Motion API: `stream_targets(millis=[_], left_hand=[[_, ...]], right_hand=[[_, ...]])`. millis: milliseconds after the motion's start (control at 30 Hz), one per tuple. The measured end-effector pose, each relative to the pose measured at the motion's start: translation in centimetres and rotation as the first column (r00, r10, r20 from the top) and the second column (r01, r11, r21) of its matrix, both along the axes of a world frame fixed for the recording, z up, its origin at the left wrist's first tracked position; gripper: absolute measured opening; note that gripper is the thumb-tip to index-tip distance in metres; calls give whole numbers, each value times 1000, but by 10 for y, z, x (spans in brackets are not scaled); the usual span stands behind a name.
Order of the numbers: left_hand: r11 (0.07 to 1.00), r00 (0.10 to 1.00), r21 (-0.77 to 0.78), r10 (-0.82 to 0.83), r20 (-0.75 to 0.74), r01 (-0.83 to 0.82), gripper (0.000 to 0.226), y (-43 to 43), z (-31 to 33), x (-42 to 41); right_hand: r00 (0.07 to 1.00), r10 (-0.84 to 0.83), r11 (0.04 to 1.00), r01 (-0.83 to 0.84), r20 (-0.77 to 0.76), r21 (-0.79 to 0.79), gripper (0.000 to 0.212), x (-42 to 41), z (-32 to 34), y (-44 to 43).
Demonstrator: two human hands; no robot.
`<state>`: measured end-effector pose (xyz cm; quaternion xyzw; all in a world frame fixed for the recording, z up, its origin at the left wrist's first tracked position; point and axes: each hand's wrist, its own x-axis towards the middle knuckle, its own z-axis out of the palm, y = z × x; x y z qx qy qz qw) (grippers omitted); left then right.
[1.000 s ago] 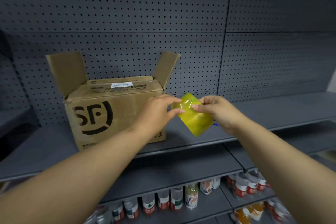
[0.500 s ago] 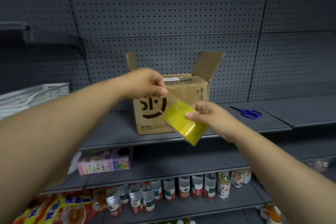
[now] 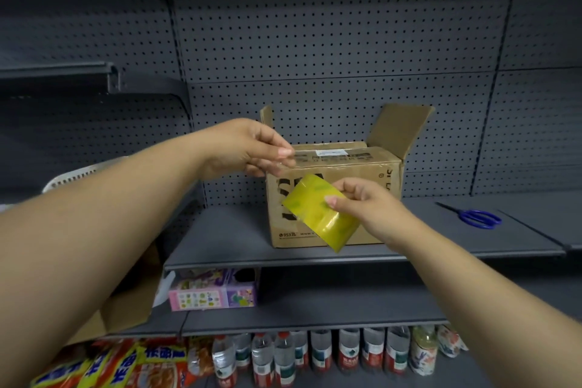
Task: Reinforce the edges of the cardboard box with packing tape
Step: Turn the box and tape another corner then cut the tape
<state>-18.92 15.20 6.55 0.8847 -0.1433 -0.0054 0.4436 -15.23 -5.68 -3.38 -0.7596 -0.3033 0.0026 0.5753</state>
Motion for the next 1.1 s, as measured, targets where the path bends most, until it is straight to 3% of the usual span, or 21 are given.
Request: stream_targets(millis=[233, 400, 533, 633, 767, 967, 1100], left_hand=[[992, 979, -110, -45, 199, 68, 25, -10, -11, 16], [993, 974, -110, -15, 228, 42, 65, -22, -7, 25], [993, 968, 43, -120, 219, 113, 23, -25, -3, 25], [984, 970, 119, -155, 186, 134, 39, -31, -1, 27], [943, 944, 313, -198, 262, 111, 46, -47, 1, 29], [903, 931, 420, -230, 284, 95, 30, -63, -1, 35], [907, 924, 401, -258, 281, 132, 12, -71, -3, 39]], right_hand=[[984, 143, 972, -121, -102, 200, 12, 34, 11, 5], [938, 271, 935, -204, -215, 291, 23, 56, 24, 1], [902, 301, 934, -213, -310, 287, 15, 71, 27, 0], [862, 366, 924, -292, -351, 247, 16, 79, 31, 0], [799, 468, 884, -415, -378, 217, 19, 86, 35, -1], [718, 564, 825, -512, -409, 239, 32, 99, 36, -4], [692, 596, 799, -565, -409, 208, 24, 101, 38, -7]])
